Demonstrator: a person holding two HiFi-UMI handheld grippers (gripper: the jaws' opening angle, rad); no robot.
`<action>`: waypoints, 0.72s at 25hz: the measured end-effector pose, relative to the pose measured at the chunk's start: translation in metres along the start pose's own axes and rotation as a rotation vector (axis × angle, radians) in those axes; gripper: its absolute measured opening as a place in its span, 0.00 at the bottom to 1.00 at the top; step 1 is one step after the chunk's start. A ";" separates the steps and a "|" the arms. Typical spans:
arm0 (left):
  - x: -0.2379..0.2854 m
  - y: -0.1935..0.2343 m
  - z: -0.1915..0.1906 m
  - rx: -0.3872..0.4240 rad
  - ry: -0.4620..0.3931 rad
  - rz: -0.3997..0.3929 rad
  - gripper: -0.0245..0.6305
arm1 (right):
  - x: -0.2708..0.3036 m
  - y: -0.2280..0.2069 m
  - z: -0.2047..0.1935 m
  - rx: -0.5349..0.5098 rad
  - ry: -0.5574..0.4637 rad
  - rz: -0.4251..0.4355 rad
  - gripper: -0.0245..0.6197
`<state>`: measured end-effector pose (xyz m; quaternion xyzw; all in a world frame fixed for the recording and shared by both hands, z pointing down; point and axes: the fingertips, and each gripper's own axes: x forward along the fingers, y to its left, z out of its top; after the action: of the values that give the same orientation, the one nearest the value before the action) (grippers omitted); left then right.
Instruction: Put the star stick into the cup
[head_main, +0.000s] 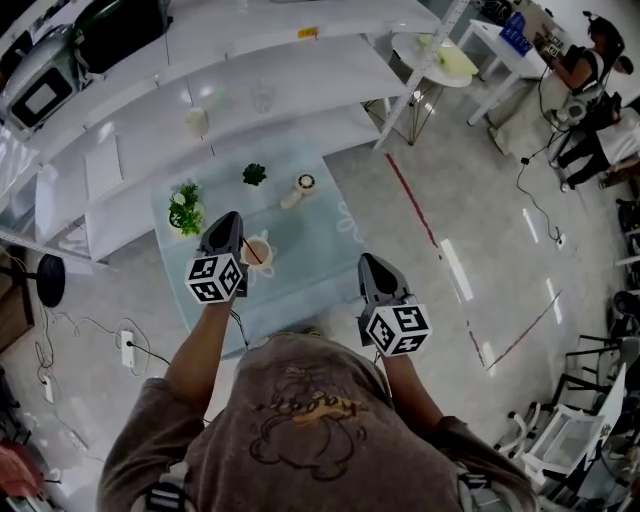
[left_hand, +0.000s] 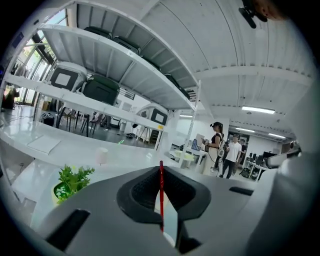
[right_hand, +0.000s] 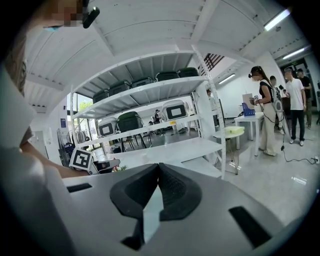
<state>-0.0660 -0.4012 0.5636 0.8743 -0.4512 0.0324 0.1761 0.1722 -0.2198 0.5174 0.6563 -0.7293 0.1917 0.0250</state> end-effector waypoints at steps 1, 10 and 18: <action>0.001 0.001 -0.003 -0.008 0.005 -0.001 0.09 | -0.001 -0.001 0.000 0.002 -0.001 -0.006 0.04; 0.011 0.006 -0.016 -0.046 0.070 0.003 0.09 | -0.001 -0.001 -0.001 0.023 0.000 -0.027 0.04; 0.016 0.011 -0.032 -0.053 0.134 -0.003 0.09 | 0.006 0.009 -0.001 0.031 -0.011 -0.040 0.04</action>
<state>-0.0621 -0.4086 0.5997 0.8657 -0.4379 0.0786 0.2293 0.1622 -0.2246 0.5172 0.6720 -0.7132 0.1988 0.0148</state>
